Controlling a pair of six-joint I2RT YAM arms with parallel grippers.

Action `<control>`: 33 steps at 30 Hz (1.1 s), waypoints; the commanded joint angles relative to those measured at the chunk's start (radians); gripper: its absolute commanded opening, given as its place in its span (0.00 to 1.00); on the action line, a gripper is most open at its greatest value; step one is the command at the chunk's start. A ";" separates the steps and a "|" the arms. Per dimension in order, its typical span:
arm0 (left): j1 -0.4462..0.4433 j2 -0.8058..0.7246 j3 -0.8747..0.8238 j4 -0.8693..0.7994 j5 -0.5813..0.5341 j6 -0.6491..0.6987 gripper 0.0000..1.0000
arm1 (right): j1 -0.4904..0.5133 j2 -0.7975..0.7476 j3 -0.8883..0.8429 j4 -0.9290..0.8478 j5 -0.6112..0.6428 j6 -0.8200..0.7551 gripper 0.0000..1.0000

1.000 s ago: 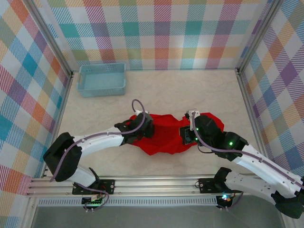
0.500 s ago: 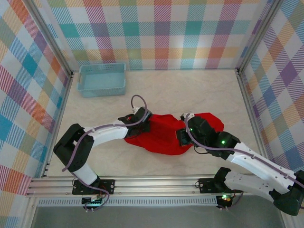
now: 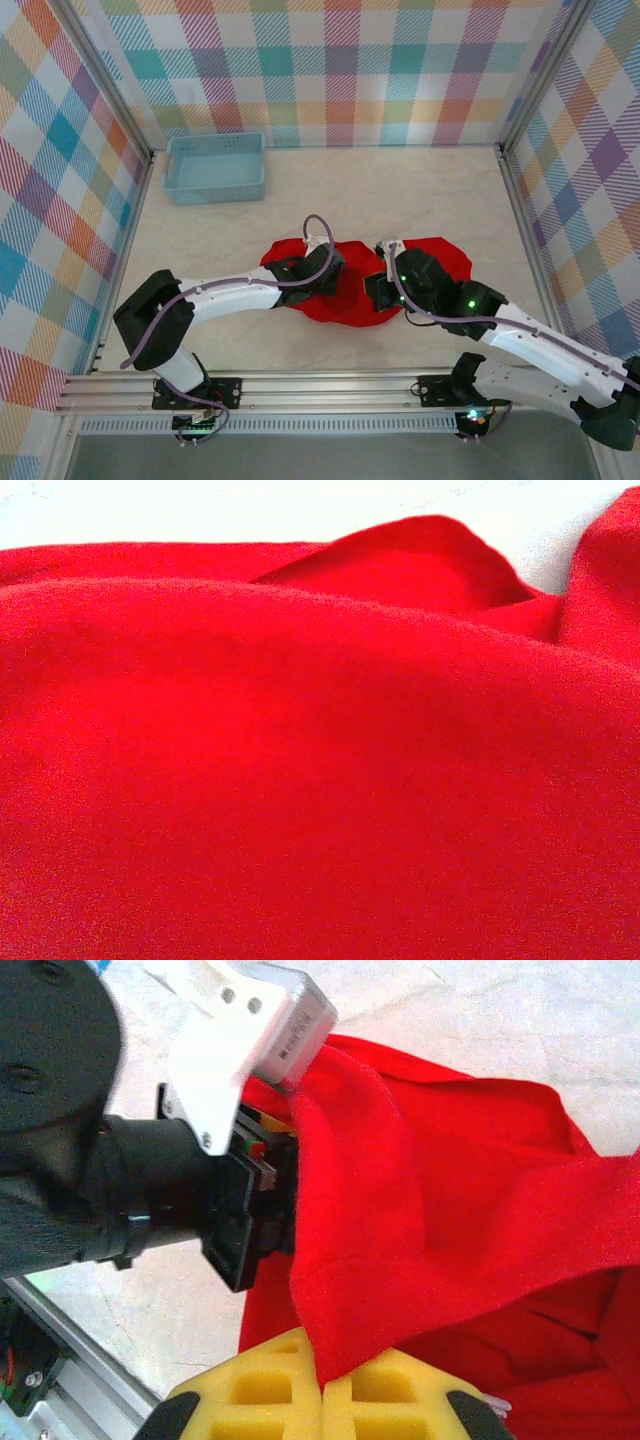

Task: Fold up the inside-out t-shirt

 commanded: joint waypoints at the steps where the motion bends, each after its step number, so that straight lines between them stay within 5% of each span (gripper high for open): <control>1: 0.045 0.070 0.048 -0.033 -0.050 0.001 0.32 | 0.025 -0.050 0.019 0.036 0.006 -0.031 0.00; 8: 0.152 0.116 0.057 -0.017 -0.086 -0.017 0.34 | 0.035 -0.076 0.014 0.013 -0.022 -0.033 0.00; 18: 0.166 0.255 0.156 -0.123 -0.154 -0.034 0.38 | 0.036 -0.041 -0.019 0.019 0.008 -0.033 0.00; 21: 0.169 0.295 0.174 -0.137 -0.173 -0.042 0.24 | 0.035 -0.037 -0.034 0.021 0.031 -0.030 0.00; 26: 0.157 0.248 0.167 -0.142 -0.175 -0.031 0.00 | 0.014 -0.014 -0.041 -0.095 0.248 0.047 0.00; 33: 0.013 0.001 0.123 -0.131 -0.168 0.047 0.00 | -0.271 0.106 -0.115 -0.094 0.079 0.132 0.00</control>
